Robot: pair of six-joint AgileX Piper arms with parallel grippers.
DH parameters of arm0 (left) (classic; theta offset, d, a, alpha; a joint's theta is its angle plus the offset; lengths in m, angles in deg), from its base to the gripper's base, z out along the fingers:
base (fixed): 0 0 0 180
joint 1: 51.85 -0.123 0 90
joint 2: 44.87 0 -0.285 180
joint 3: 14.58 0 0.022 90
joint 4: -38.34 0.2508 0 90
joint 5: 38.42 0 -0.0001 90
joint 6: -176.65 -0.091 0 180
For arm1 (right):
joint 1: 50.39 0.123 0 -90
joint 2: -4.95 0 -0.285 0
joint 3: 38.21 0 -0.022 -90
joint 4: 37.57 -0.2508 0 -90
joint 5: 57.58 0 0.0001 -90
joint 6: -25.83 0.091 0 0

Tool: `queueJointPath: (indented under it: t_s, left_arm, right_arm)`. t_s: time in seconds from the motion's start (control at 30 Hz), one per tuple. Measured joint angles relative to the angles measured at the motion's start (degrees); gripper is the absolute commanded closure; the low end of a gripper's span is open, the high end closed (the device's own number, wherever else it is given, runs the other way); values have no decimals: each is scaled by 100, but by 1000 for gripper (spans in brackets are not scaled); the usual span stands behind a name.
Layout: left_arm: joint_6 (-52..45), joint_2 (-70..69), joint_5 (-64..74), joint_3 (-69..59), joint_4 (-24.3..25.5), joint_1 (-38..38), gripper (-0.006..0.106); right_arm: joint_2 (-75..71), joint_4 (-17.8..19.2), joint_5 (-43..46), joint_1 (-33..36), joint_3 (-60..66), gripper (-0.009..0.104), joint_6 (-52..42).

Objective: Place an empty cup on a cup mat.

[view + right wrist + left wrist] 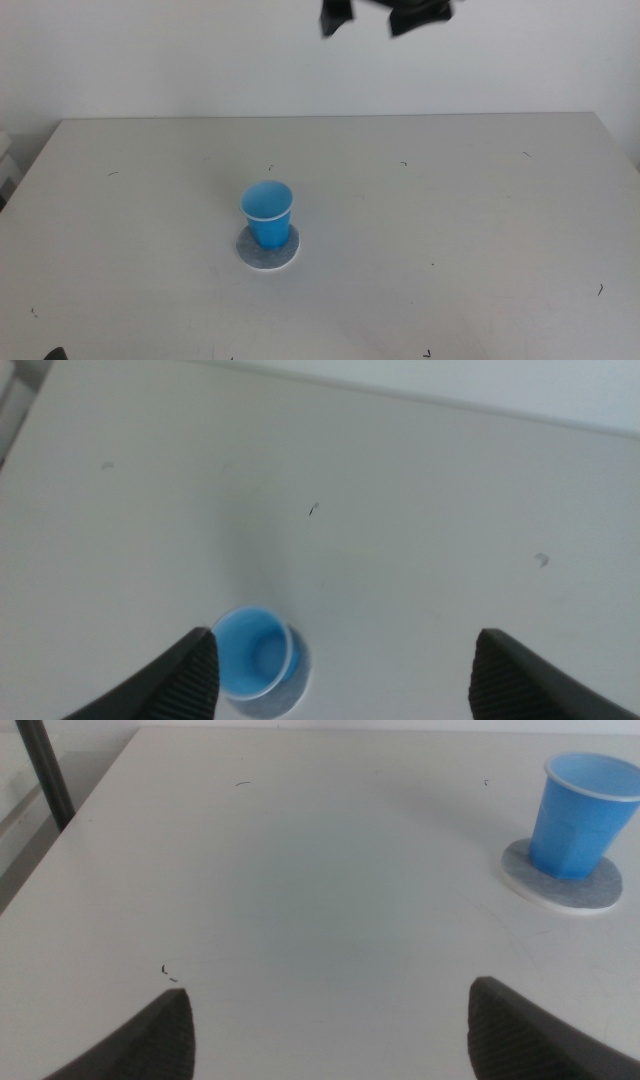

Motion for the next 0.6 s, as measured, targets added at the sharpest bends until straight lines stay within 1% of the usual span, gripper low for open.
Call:
queueJointPath:
  t_s: [0.1,0.2,0.3,0.43,0.53,0.6]
  left_arm:
    - [0,0,0,0,0,0,-5]
    - [0,0,0,0,0,0,-5]
    - [0,0,0,0,0,0,-5]
    - [0,0,0,0,0,0,-5]
    - [0,0,0,0,0,0,-5]
    - [0,0,0,0,0,0,-5]
  right_arm:
    - [-450,72,-49,-227,0,18,-213]
    - [-829,230,-66,-432,0,10,-329]
    - [-1235,363,-74,-631,100,8,-389]
    - [-1982,390,-74,-1001,728,9,-406]
    - [-2634,384,47,-1294,1562,9,-406]
    - [-3185,384,360,-1539,2302,9,-406]
